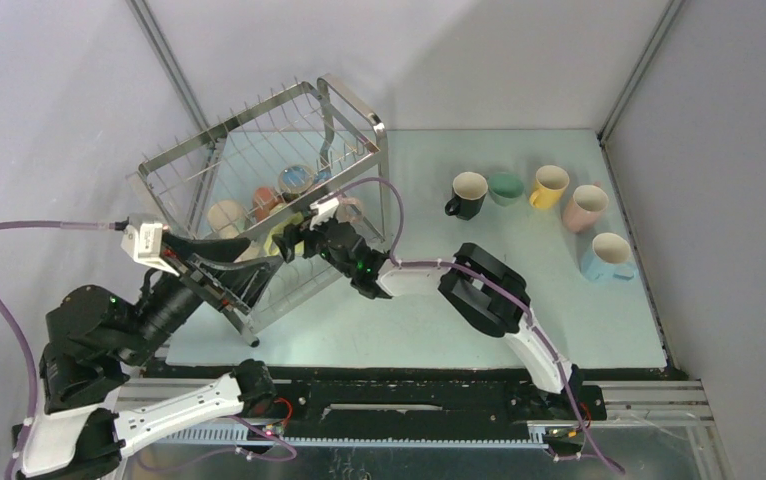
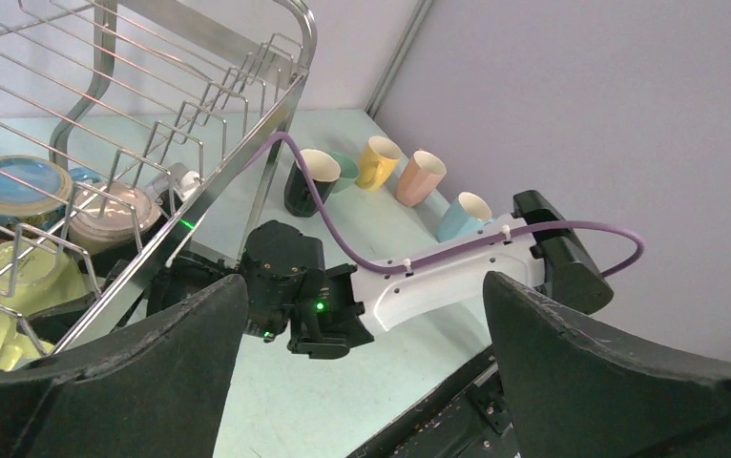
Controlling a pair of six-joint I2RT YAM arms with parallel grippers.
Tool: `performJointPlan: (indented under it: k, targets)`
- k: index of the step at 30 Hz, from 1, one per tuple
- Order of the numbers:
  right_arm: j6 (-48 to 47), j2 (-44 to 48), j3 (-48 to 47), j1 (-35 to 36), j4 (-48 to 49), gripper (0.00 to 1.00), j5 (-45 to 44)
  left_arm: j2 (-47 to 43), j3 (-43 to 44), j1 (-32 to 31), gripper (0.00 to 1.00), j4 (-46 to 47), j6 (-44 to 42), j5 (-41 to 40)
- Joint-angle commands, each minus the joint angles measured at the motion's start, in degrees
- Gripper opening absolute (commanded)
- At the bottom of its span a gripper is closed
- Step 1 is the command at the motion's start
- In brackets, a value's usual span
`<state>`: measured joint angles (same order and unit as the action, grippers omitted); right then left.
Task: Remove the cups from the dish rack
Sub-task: Unload the cup from the dish rack.
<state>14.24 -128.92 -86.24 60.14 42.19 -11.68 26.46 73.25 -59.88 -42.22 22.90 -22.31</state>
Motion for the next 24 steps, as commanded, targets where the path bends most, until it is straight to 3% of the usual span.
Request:
performJointPlan:
  k: [1,24]
  targets:
    - [-4.14,-2.23,-5.78,0.45,0.3,0.98,-1.3,0.11,3.13,-0.22,1.0,-1.4,-1.38,1.25]
    - [-2.79,-7.4,-14.32,-0.46,-7.54,1.0,-2.81,0.08,3.49,-0.24,1.0,-2.37,-1.45,2.01]
